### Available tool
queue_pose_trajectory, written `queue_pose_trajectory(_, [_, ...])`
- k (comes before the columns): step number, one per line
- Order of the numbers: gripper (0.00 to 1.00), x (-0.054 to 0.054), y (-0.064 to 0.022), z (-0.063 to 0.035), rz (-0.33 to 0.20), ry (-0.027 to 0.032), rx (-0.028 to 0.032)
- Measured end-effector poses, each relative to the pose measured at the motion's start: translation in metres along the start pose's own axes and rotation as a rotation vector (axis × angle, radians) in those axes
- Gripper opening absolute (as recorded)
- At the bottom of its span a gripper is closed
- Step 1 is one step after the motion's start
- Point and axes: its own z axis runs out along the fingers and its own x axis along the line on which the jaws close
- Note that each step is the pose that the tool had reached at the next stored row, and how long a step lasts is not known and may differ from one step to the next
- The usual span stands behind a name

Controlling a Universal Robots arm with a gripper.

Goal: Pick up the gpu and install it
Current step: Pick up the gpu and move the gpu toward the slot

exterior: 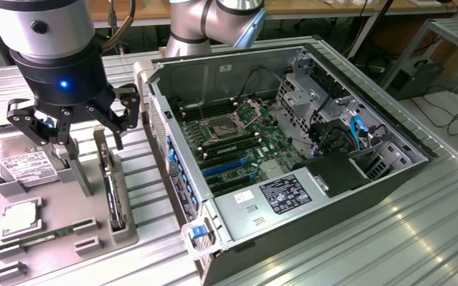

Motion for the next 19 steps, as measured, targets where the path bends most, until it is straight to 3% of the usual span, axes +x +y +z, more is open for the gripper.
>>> queue_pose_trajectory(19, [0.66,0.000,-0.0006,0.0189,-0.005,0.0001,-0.0001])
